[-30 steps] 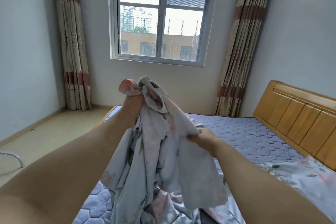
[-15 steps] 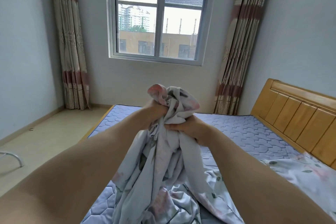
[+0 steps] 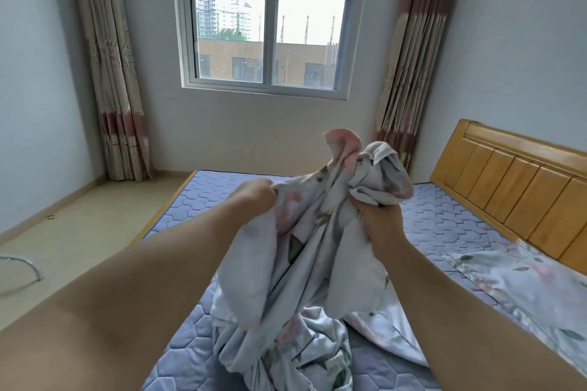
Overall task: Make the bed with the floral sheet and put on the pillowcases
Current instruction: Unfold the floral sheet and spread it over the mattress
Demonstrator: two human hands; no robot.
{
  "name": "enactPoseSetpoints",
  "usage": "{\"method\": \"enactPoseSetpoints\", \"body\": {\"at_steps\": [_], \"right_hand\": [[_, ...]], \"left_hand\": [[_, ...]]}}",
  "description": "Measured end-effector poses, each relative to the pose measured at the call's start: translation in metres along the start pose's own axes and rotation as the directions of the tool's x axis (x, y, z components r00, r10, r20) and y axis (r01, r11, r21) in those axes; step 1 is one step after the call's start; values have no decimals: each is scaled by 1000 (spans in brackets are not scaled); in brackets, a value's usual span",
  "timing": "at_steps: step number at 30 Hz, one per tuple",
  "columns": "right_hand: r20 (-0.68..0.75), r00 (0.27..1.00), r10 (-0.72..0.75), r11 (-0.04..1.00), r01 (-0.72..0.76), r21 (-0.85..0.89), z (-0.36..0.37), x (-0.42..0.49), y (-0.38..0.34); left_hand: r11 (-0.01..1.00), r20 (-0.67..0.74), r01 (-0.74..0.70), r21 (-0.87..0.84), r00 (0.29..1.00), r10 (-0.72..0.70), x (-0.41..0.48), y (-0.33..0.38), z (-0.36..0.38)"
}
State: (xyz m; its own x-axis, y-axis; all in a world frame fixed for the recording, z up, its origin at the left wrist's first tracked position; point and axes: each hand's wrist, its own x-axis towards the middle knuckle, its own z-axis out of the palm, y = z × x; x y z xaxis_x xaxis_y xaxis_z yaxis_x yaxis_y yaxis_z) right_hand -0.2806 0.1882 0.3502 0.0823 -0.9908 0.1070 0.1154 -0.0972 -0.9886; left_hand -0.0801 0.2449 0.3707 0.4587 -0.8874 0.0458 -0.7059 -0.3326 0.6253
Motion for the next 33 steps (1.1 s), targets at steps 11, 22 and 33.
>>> {"method": "enactPoseSetpoints", "body": {"at_steps": [11,22,33], "right_hand": [[-177,980,94,983,-63,172,-91,22,10],[-458,888,-54,998,55,-11,-322,89,-60],[-156,961,228,890,-270,-367,-369,123,9]], "left_hand": [[680,-68,38,-732,989,-129,5,64,36],[298,-123,-129,-946,992,38,14,318,150],[787,401,26,-617,870,286,1,421,297]]}}
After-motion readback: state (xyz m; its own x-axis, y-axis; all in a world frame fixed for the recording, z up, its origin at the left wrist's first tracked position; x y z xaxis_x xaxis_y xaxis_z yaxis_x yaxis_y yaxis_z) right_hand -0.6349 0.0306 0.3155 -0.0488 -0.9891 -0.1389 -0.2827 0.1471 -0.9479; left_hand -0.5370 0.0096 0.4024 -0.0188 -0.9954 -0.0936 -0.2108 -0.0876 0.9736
